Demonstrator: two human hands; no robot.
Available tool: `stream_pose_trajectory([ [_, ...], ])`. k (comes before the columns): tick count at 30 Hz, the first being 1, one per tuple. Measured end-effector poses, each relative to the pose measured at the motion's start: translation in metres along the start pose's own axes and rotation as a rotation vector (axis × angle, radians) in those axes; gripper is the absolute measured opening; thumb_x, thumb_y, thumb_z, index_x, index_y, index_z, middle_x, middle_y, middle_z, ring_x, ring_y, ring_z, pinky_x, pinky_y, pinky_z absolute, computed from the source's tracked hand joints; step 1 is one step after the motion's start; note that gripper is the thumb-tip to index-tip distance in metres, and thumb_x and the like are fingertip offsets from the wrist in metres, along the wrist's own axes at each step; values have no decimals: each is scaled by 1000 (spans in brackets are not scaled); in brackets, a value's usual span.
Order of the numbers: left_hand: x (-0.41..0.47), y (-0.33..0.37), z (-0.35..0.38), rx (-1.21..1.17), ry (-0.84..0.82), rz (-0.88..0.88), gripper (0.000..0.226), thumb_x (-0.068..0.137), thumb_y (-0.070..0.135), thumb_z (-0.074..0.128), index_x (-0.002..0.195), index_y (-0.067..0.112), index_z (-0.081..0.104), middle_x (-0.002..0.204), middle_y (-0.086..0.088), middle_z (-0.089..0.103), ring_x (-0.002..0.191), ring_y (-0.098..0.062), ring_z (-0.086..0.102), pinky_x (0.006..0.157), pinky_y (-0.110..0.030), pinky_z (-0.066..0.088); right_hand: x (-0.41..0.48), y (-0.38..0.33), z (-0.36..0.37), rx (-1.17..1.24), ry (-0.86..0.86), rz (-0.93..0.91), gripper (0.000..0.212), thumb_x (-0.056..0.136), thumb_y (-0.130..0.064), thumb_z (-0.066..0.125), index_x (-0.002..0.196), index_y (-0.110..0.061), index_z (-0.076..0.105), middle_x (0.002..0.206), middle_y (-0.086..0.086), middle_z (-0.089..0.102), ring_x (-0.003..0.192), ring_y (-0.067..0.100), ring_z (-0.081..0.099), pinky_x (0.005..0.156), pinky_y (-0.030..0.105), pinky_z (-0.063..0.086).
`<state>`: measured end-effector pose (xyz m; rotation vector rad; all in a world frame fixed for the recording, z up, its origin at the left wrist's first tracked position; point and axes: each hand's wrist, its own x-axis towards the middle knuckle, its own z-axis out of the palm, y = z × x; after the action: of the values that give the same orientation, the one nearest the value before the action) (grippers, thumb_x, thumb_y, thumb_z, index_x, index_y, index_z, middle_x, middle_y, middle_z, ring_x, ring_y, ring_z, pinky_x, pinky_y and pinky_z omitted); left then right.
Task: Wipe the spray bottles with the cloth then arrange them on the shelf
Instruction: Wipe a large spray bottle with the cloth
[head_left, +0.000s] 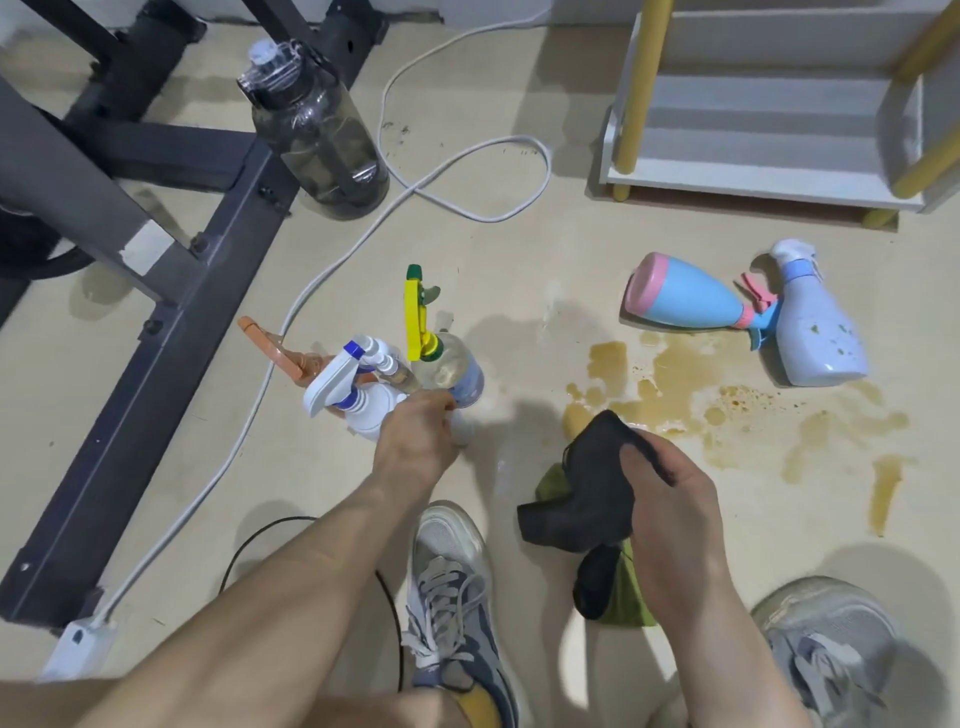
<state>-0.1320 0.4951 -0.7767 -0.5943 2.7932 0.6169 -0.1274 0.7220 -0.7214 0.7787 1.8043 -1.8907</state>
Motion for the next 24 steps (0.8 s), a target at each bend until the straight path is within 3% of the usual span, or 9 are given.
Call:
stream_pose_trajectory([
  [3, -3, 6, -1, -15, 66, 20, 47, 71, 24, 43, 108, 8, 67, 107, -13, 65, 96, -37, 61, 75, -40, 50, 2, -6, -4, -208, -22, -148, 26, 99, -12, 53, 91, -34, 64, 124, -16, 58, 113, 6, 54, 96, 24, 42],
  [5, -7, 15, -2, 33, 132, -5, 43, 74, 23, 49, 111, 10, 67, 111, -11, 61, 94, -34, 61, 70, -36, 48, 0, -13, -8, -279, -59, -238, 31, 99, -13, 54, 93, -41, 65, 124, -22, 57, 119, -1, 50, 98, 14, 37],
  [7, -10, 29, -3, -25, 219, 55, 33, 79, 11, 58, 110, 14, 70, 112, -5, 62, 94, -29, 62, 72, -27, 43, -2, -17, -13, -360, -93, -303, 28, 99, -14, 54, 102, -37, 71, 125, -17, 63, 129, -5, 45, 106, 18, 33],
  [10, -20, 68, -6, -296, -84, 218, 48, 78, 11, 71, 122, 29, 65, 124, 10, 60, 105, -12, 57, 84, -11, 38, -2, -21, -20, -660, -72, -516, 25, 100, -18, 52, 110, -31, 71, 93, -19, 69, 137, -10, 33, 122, 41, 6],
  [12, -31, 100, -8, -449, -358, 217, 52, 75, 24, 75, 123, 39, 61, 125, 15, 61, 116, -7, 53, 93, -19, 41, -4, -30, -22, -709, -44, -601, 25, 99, -16, 56, 109, -31, 73, 88, -22, 67, 119, -7, 53, 122, 42, 7],
  [14, -37, 120, -13, -622, -416, 159, 28, 80, 25, 75, 106, 33, 70, 104, 13, 71, 103, -8, 63, 87, -24, 48, -9, -39, -28, -661, -3, -664, 26, 96, -13, 59, 101, -35, 74, 85, -19, 72, 85, 2, 61, 118, 39, 24],
  [16, -37, 128, -24, -885, -469, 117, 14, 84, 14, 74, 97, 20, 73, 90, 4, 74, 87, -12, 69, 75, -23, 52, -13, -50, -37, -549, -5, -655, 33, 94, -13, 61, 86, -43, 71, 81, -18, 72, 78, 8, 62, 94, 28, 48],
  [18, -32, 133, -34, -1047, -561, 150, 12, 82, 13, 75, 94, 14, 74, 89, -5, 74, 81, -16, 68, 69, -24, 52, -15, -62, -45, -473, -30, -617, 36, 92, -12, 59, 82, -45, 67, 81, -21, 70, 80, 6, 63, 74, 24, 52],
  [24, 12, 174, -30, -1051, -540, 88, 9, 91, 10, 66, 94, 16, 73, 86, -2, 72, 85, -16, 65, 78, -27, 51, 13, -81, -73, -449, 62, -416, 37, 88, 1, 45, 94, -24, 71, 84, -14, 71, 81, 7, 63, 70, 23, 49],
])
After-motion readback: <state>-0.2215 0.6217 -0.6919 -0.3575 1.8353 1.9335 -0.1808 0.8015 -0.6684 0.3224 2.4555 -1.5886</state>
